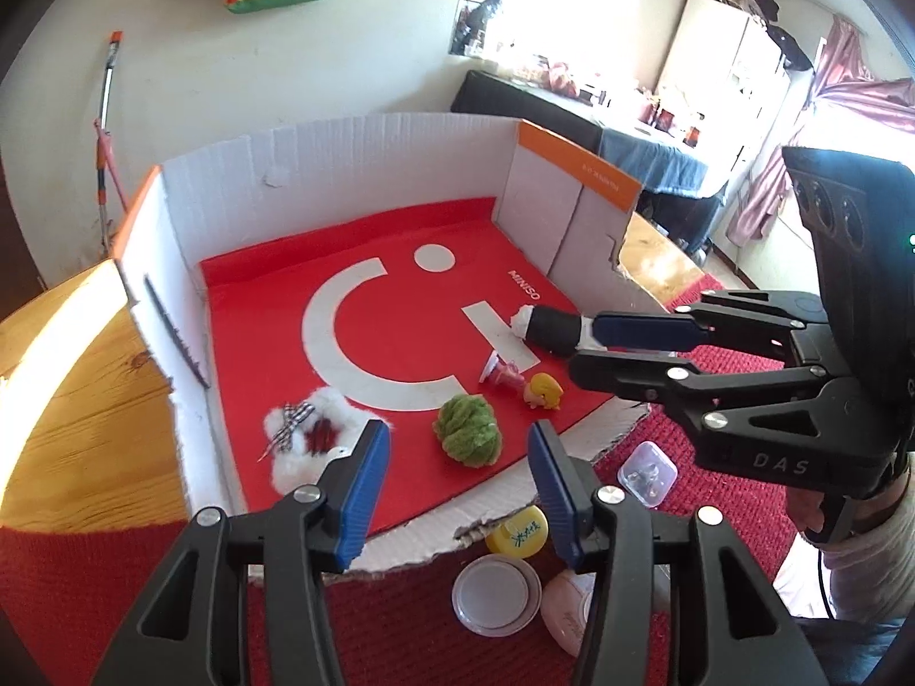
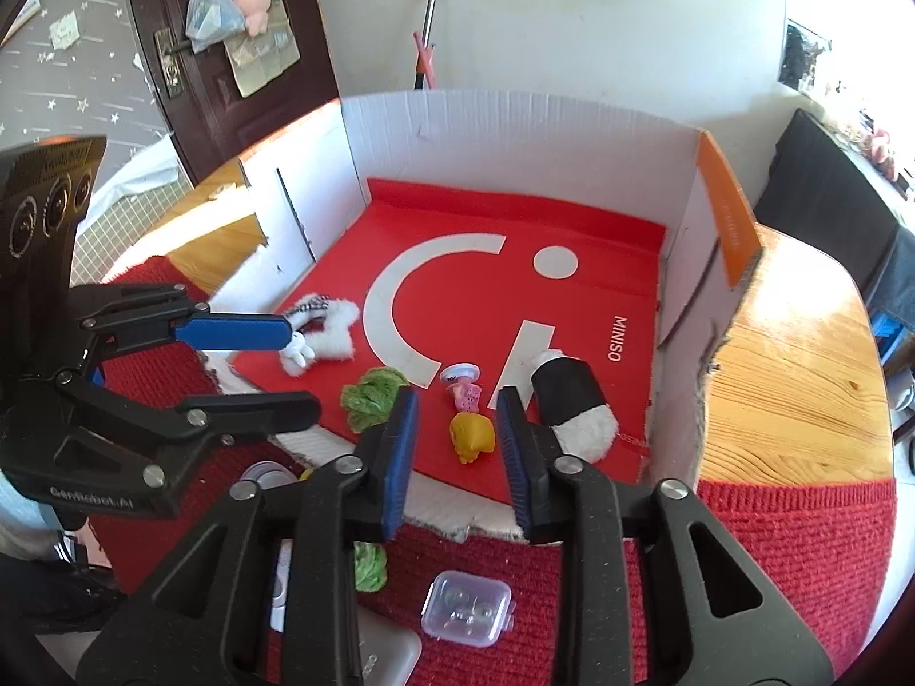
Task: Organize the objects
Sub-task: 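Withdraw both tools from the box back over the rug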
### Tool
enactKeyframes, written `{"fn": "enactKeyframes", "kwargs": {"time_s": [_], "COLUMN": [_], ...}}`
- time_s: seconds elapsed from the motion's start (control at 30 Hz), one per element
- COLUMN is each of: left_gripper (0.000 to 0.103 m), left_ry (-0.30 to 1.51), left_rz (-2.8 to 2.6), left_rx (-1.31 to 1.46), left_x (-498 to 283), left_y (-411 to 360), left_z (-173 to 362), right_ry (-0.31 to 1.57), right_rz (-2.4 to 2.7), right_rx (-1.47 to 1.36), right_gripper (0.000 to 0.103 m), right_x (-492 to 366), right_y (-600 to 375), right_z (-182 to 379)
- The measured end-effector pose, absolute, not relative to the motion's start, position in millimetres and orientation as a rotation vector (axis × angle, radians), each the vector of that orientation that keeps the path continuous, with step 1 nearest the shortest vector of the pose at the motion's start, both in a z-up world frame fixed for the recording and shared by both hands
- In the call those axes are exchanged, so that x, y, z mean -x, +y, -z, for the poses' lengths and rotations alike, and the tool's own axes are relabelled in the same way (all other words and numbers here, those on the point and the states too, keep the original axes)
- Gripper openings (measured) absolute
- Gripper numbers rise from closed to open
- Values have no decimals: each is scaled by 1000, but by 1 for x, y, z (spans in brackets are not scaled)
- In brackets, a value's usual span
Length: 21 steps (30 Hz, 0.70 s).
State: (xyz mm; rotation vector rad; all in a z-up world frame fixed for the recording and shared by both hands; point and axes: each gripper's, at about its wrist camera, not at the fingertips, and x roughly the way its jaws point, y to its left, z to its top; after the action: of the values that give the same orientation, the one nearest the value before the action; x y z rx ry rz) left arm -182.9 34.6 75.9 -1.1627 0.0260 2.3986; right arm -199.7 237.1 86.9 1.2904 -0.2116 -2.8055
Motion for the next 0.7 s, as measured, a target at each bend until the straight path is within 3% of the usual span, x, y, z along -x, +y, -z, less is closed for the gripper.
{"fn": "enactKeyframes", "kwargs": {"time_s": [0.03, 0.07, 0.1, 0.23, 0.3, 0.4, 0.7], "left_gripper": [53, 55, 58, 60, 69, 76, 90], "left_ry": [21, 17, 13, 0, -12, -50, -95], "left_rz": [-2418, -2430, -2446, -2500, -2518, -2534, -2638], "left_rx": [1151, 1145, 1135, 1095, 1085, 1061, 1012], "left_x": [179, 177, 174, 161, 155, 145, 120], "left_y": [32, 31, 29, 22, 20, 17, 9], "left_z": [-78, -80, -82, -89, -92, -98, -102], "right_ry": [-219, -220, -215, -198, -207, -200, -230], "right_rz": [2818, 2827, 2844, 2895, 2917, 2956, 3029], "right_rx": [-1273, -1262, -1236, -1184, -1157, -1116, -1044], "right_gripper": [43, 57, 61, 61, 63, 74, 85], "right_x": [196, 193, 188, 174, 165, 154, 123], "right_y": [237, 237, 236, 232, 231, 227, 221], "right_z": [-90, -92, -96, -105, -110, -116, -121]}}
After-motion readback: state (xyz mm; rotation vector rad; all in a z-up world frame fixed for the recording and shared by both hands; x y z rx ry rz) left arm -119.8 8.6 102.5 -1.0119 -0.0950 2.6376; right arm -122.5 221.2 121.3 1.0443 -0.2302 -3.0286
